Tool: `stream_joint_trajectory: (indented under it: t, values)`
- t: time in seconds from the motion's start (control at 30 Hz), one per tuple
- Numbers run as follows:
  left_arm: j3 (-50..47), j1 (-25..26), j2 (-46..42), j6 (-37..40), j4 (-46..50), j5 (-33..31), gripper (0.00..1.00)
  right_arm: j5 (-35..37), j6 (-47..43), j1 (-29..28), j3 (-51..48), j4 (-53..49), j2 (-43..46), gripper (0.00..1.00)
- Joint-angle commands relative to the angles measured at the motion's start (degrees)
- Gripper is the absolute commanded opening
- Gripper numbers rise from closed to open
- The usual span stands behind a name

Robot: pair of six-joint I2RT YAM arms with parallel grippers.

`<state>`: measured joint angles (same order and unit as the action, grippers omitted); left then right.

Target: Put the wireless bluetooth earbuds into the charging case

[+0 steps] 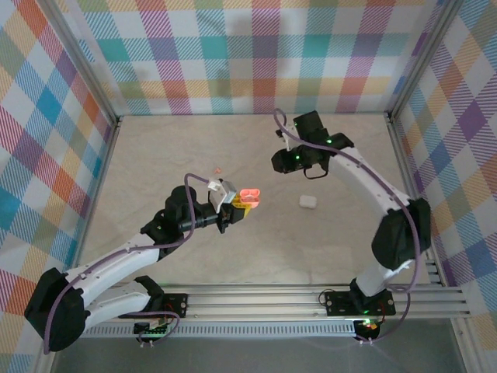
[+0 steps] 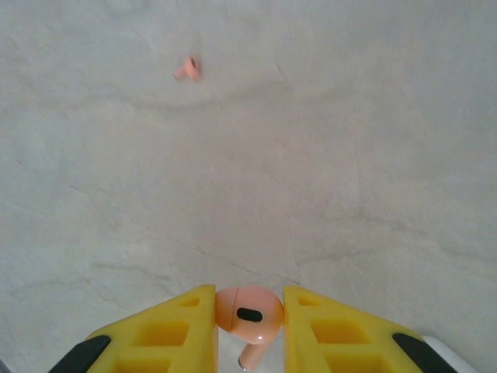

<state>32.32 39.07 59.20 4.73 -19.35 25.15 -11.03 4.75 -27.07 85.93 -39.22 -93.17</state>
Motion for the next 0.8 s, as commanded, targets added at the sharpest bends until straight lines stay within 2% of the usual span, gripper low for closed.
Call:
stream_joint_trajectory:
  t: [0.0, 0.13, 0.4, 0.53, 0.77]
  values:
    - [0.6, 0.9, 0.8, -0.8, -8.0, -3.6, 0.00, 1.0, 1.2, -1.0, -1.6, 4.2, 5.7, 0.25]
    - [1.3, 1.0, 2.7, -5.0, -14.2, -8.1, 0.00, 2.2, 1.4, -2.8, -4.4, 9.2, 11.9, 0.22]
    - [4.5, 3.6, 8.9, -11.1, -22.4, -12.0, 0.00, 2.4, 2.2, -6.7, -11.8, 21.5, 21.1, 0.22]
    - [5.6, 4.8, 10.8, -10.2, -23.8, -11.9, 0.00, 1.4, -1.4, -8.9, -15.3, 26.8, 23.1, 0.22]
    - [4.3, 5.7, 11.2, -9.2, -28.7, -15.4, 0.00, 0.7, -3.4, -11.1, -15.9, 27.5, 23.9, 0.22]
